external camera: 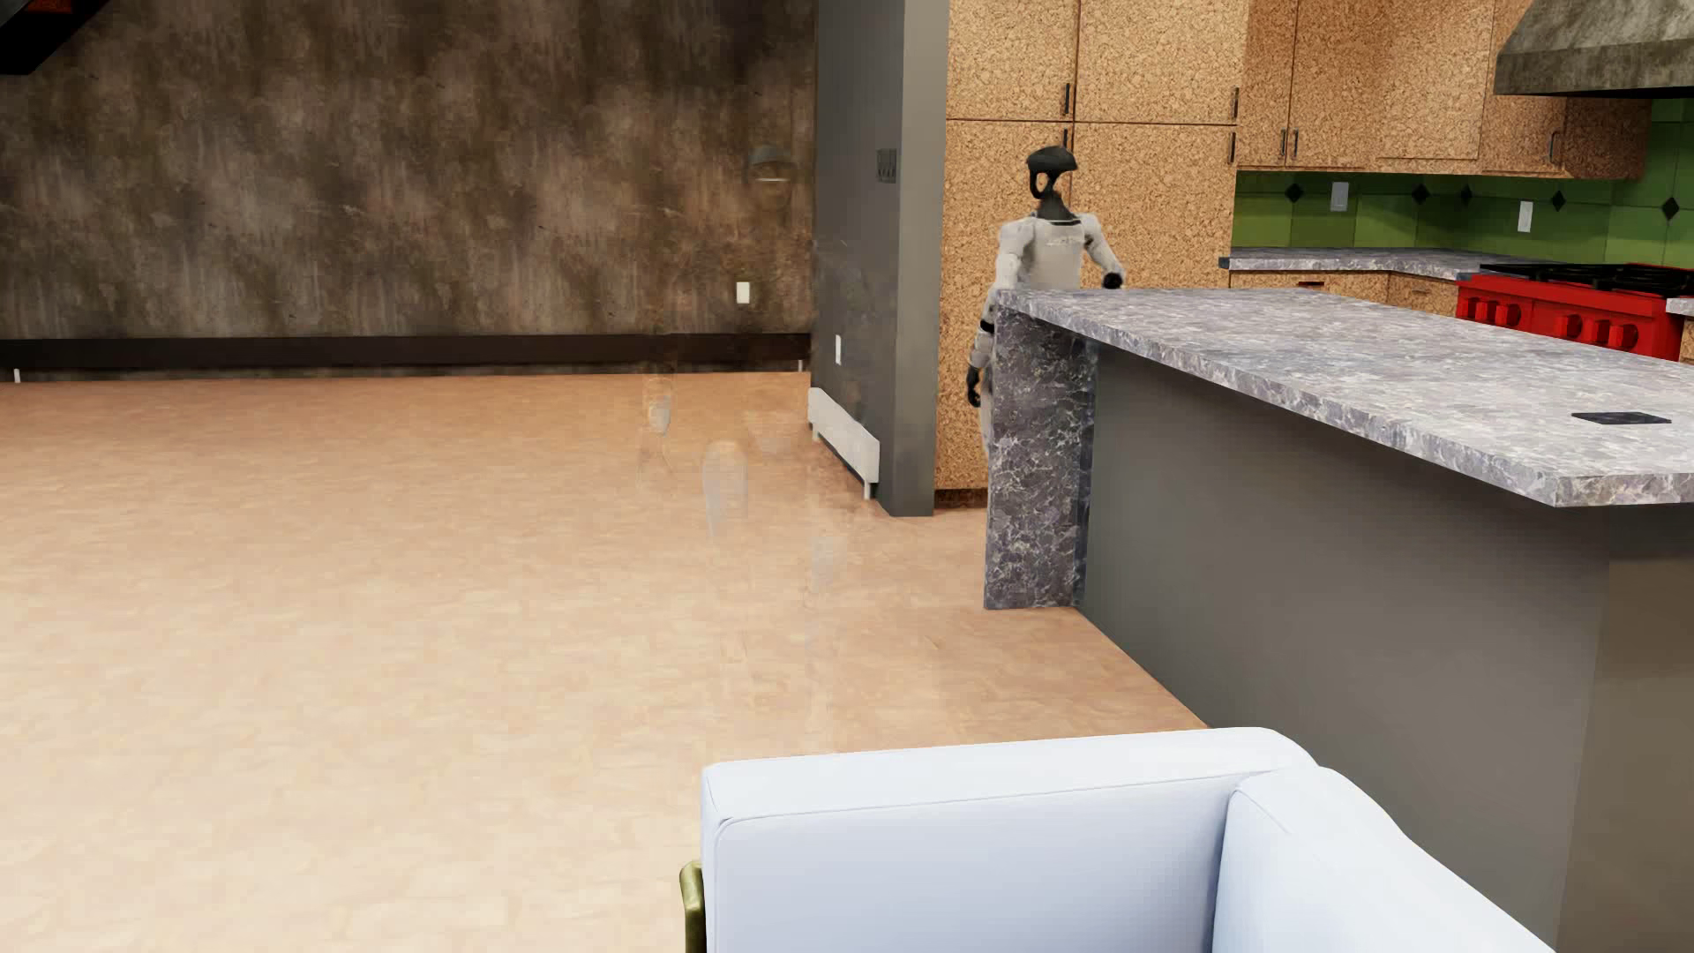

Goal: Walk towards the light cyan armchair

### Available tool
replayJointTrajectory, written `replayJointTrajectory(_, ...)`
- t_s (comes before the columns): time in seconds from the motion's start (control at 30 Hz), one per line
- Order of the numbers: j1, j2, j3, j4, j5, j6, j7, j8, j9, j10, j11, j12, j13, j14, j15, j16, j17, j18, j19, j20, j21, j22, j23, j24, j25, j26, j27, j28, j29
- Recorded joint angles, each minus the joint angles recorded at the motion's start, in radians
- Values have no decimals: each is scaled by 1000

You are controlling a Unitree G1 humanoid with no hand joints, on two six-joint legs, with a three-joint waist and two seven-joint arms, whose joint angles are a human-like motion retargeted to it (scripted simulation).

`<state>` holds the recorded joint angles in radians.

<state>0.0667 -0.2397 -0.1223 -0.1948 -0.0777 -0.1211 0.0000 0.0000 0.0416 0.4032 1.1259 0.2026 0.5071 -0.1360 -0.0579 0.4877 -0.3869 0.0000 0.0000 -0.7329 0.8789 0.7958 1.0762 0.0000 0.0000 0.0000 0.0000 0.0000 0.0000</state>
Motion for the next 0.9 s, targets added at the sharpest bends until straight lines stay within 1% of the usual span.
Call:
replayJointTrajectory(0.03, 53, -23, -10, 7, 19, 8, 0, 0, 14, -9, -150, -13, -2, -34, 2, -2, 2, 0, 0, 58, -28, -51, -13, 0, 0, 0, 0, 0, 0)
replayJointTrajectory(0.07, 99, -31, -13, 9, 28, 10, 0, 0, 27, -17, -317, -24, -16, -56, 53, -4, 1, 0, 0, 101, -43, -99, -24, 0, 0, 0, 0, 0, 0)
replayJointTrajectory(0.1, 136, -41, -5, 8, 30, 9, 0, 0, 32, -20, -467, -29, -30, -76, 113, -7, -3, 0, 0, 130, -74, -139, -39, 0, 0, 0, 0, 0, 0)
replayJointTrajectory(0.17, 201, -59, 23, 23, 28, 18, 0, 0, 38, -20, -646, -25, -52, -97, 263, -16, -19, 0, 0, 143, -187, -172, -81, 0, 0, 0, 0, 0, 0)
replayJointTrajectory(0.2, 251, -50, 33, 39, 24, 27, 0, 0, 51, -22, -656, -9, -62, -95, 299, -20, -31, 0, 0, 127, -238, -165, -100, 0, 0, 0, 0, 0, 0)
replayJointTrajectory(0.23, 286, -54, 38, 54, 28, 31, 0, 0, 53, -21, -637, 15, -75, -84, 292, -21, -45, 0, 0, 101, -280, -143, -112, 0, 0, 0, 0, 0, 0)
replayJointTrajectory(0.27, 306, -55, 40, 66, 25, 31, 0, 0, 39, -18, -603, 44, -85, -57, 336, -18, -55, 0, 0, 58, -317, -101, -116, 0, 0, 0, 0, 0, 0)
replayJointTrajectory(0.3, 329, -42, 43, 95, 36, 46, 0, 0, 30, -10, -562, 76, -94, 0, 353, -20, -63, 0, 0, 0, -330, -32, -109, 0, 0, 0, 0, 0, 0)
replayJointTrajectory(0.33, 321, -14, 53, 120, 46, 63, 0, 0, 23, 40, -527, 106, -107, 96, 312, -27, -72, 0, 0, -69, -322, 55, -90, 0, 0, 0, 0, 0, 0)
replayJointTrajectory(0.37, 241, 36, 48, 146, 46, 76, 0, 0, 18, 180, -516, 127, -124, 215, 255, -27, -77, 0, 0, -163, -310, 131, -71, 0, 0, 0, 0, 0, 0)
replayJointTrajectory(0.4, 86, 62, 41, 162, 45, 88, 0, 0, -1, 385, -513, 129, -139, 317, 189, -19, -80, 0, 0, -267, -314, 178, -69, 0, 0, 0, 0, 0, 0)
replayJointTrajectory(0.43, -67, 90, 70, 150, 47, 101, 0, 0, -1, 600, -520, 117, -147, 368, 136, -6, -89, 0, 0, -346, -318, 196, -90, 0, 0, 0, 0, 0, 0)
replayJointTrajectory(0.47, -210, 96, 118, 119, 39, 96, 0, 0, -14, 745, -528, 120, -158, 367, 98, 8, -90, 0, 0, -327, -328, 186, -103, 0, 0, 0, 0, 0, 0)
replayJointTrajectory(0.5, -323, 115, 163, 84, 29, 83, 0, 0, -21, 791, -543, 135, -171, 353, 70, 21, -90, 0, 0, -276, -328, 158, -112, 0, 0, 0, 0, 0, 0)
replayJointTrajectory(0.53, -394, 159, 194, 51, 22, 73, 0, 0, -20, 739, -562, 155, -182, 341, 48, 30, -94, 0, 0, -223, -326, 125, -122, 0, 0, 0, 0, 0, 0)
replayJointTrajectory(0.57, -431, 221, 224, 27, 24, 68, 0, 0, -14, 602, -591, 172, -186, 373, 30, 30, -98, 0, 0, -178, -348, 97, -138, 0, 0, 0, 0, 0, 0)
replayJointTrajectory(0.6, -425, 300, 253, 33, 49, 79, 0, 0, 4, 425, -625, 194, -179, 445, 10, 21, -103, 0, 0, -129, -378, 74, -154, 0, 0, 0, 0, 0, 0)
replayJointTrajectory(0.63, -406, 360, 282, 37, 70, 93, 0, 0, 20, 250, -641, 207, -174, 515, -11, 6, -109, 0, 0, -108, -408, 59, -170, 0, 0, 0, 0, 0, 0)
replayJointTrajectory(0.67, -392, 399, 305, 41, 89, 107, 0, 0, 28, 122, -644, 217, -178, 514, -37, -14, -115, 0, 0, -103, -420, 50, -178, 0, 0, 0, 0, 0, 0)
replayJointTrajectory(0.7, -379, 433, 316, 40, 109, 117, 0, 0, 30, 49, -648, 226, -188, 398, -61, -36, -118, 0, 0, -111, -419, 44, -181, 0, 0, 0, 0, 0, 0)
replayJointTrajectory(0.73, -362, 468, 316, 38, 125, 120, 0, 0, 30, 45, -646, 234, -195, 234, -79, -54, -117, 0, 0, -131, -420, 40, -186, 0, 0, 0, 0, 0, 0)
replayJointTrajectory(0.77, -356, 497, 311, 39, 135, 118, 0, 0, 23, 64, -637, 244, -190, 202, -89, -65, -110, 0, 0, -149, -427, 36, -196, 0, 0, 0, 0, 0, 0)
replayJointTrajectory(0.8, -359, 510, 307, 40, 138, 110, 0, 0, 1, 71, -621, 255, -172, 227, -92, -71, -100, 0, 0, -158, -439, 34, -211, 0, 0, 0, 0, 0, 0)
replayJointTrajectory(0.83, -351, 513, 315, 33, 126, 93, 0, 0, -23, 79, -596, 262, -146, 213, -79, -76, -88, 0, 0, -170, -442, 45, -221, 0, 0, 0, 0, 0, 0)
replayJointTrajectory(0.87, -341, 504, 308, 6, 100, 65, 0, 0, -34, 71, -546, 255, -132, 251, -39, -79, -72, 0, 0, -193, -414, 72, -205, 0, 0, 0, 0, 0, 0)
replayJointTrajectory(0.9, -324, 453, 285, -17, 64, 41, 0, 0, -47, 59, -426, 237, -123, 254, 34, -73, -56, 0, 0, -201, -369, 97, -172, 0, 0, 0, 0, 0, 0)
